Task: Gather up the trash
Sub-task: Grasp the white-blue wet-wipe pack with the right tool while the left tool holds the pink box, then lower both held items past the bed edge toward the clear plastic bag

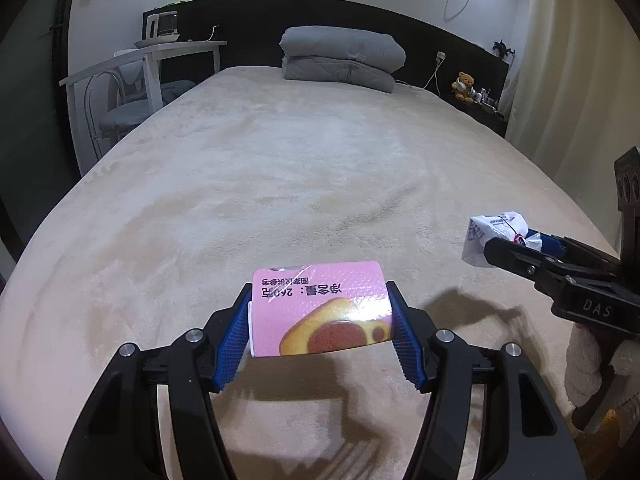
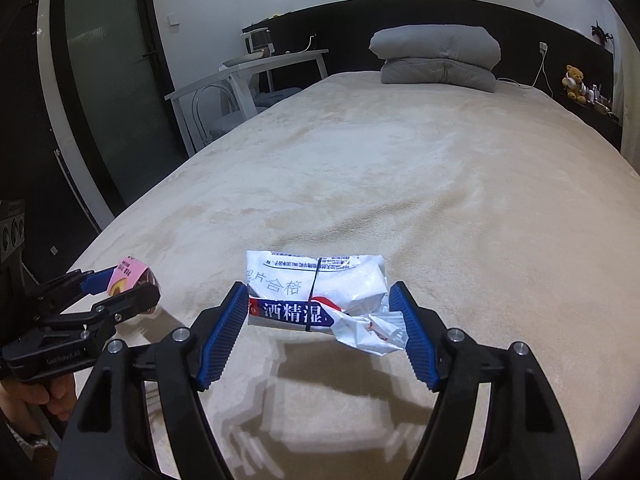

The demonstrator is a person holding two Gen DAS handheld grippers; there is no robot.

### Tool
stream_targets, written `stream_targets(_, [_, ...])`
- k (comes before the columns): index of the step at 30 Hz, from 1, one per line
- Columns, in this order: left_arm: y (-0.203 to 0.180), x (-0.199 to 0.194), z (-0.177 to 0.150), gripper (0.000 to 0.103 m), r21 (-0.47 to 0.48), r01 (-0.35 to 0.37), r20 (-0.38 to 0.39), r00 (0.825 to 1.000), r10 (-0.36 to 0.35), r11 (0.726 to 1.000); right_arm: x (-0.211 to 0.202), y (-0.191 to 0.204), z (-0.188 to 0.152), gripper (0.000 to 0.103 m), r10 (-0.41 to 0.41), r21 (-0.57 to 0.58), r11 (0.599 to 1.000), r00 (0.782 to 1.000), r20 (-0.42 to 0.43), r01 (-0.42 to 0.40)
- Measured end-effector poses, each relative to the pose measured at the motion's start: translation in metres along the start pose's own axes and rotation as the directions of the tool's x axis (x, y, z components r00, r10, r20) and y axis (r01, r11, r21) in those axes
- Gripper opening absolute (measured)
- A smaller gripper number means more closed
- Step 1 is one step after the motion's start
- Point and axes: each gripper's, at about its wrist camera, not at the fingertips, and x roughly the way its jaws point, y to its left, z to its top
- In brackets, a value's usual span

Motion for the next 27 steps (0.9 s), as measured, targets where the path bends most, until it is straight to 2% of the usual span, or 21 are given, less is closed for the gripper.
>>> stream_targets(14, [-0.038, -0.049, -0.017, 0.062, 0.035, 0.072, 0.086, 0.993, -0.075, 0.997, -0.087, -0.001, -0.055, 0.072, -0.035, -0.019, 0.999, 0.999, 0.041, 0.036])
stream_targets(21, [-0.049, -0.066, -0.040, 0.062, 0.003, 0.108, 0.086, 0.990, -0.108, 0.994, -0.121, -0.001, -0.079, 0.072, -0.041, 0.002, 0.999, 0.998, 0.057, 0.041])
stream_targets(27, [-0.064, -0.082, -0.063, 0.062, 0.011, 0.124, 0.089, 0.988, -0.124, 0.992, -0.146, 0.005, -0.097, 0.072, -0.046, 0.007, 0.999, 0.996, 0.075, 0.046])
